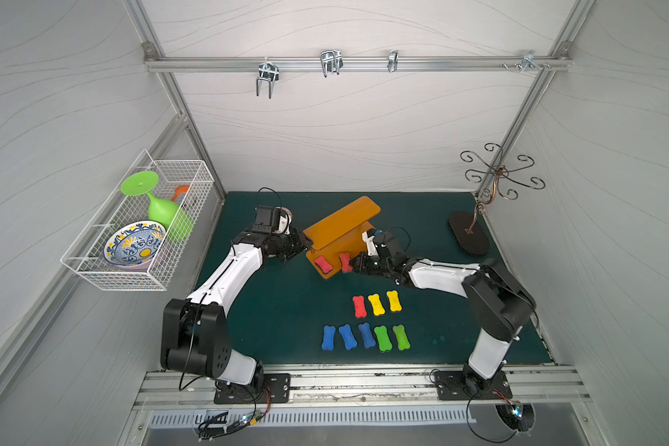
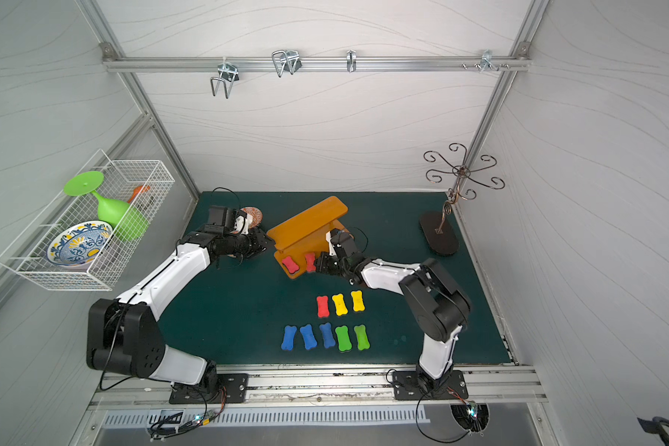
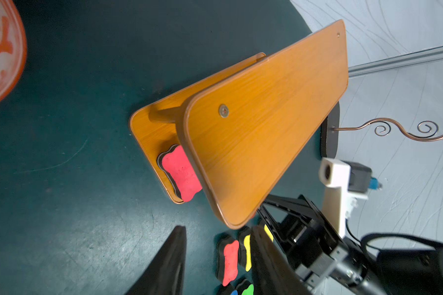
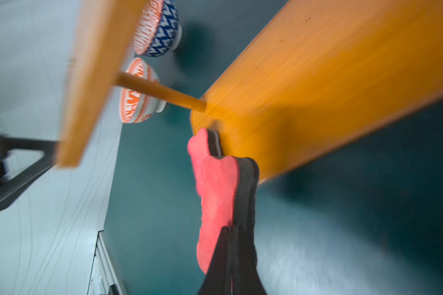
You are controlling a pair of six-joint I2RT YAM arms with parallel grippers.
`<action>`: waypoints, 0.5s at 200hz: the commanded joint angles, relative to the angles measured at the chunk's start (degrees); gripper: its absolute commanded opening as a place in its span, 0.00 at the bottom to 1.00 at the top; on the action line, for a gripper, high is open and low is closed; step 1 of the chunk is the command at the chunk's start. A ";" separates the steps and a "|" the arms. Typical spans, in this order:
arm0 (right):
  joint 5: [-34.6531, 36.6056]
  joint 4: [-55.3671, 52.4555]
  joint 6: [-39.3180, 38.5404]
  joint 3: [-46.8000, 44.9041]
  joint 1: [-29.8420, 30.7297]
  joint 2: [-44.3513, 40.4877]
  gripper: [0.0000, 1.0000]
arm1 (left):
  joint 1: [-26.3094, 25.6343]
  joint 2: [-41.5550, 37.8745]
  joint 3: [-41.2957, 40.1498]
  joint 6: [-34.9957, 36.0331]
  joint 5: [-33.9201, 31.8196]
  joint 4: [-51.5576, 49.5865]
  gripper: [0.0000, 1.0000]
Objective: Remove the whiteboard erasers from the shelf
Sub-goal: Pick up the whiteboard eraser from the shelf, then place the whiteboard eraser at the center of the board.
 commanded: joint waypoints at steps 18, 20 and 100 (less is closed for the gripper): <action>7.74 -6.14 5.33 -10.54 7.15 -11.60 0.00 | 0.08 -2.23 -2.98 -0.60 0.03 2.94 0.45; 7.92 -6.15 5.72 -11.13 7.64 -11.98 0.00 | 0.01 -2.30 -3.11 -0.53 0.01 3.05 0.45; 12.62 -10.20 12.68 -11.46 17.91 -8.06 0.00 | 0.07 -3.06 -5.04 -0.51 0.91 4.54 0.45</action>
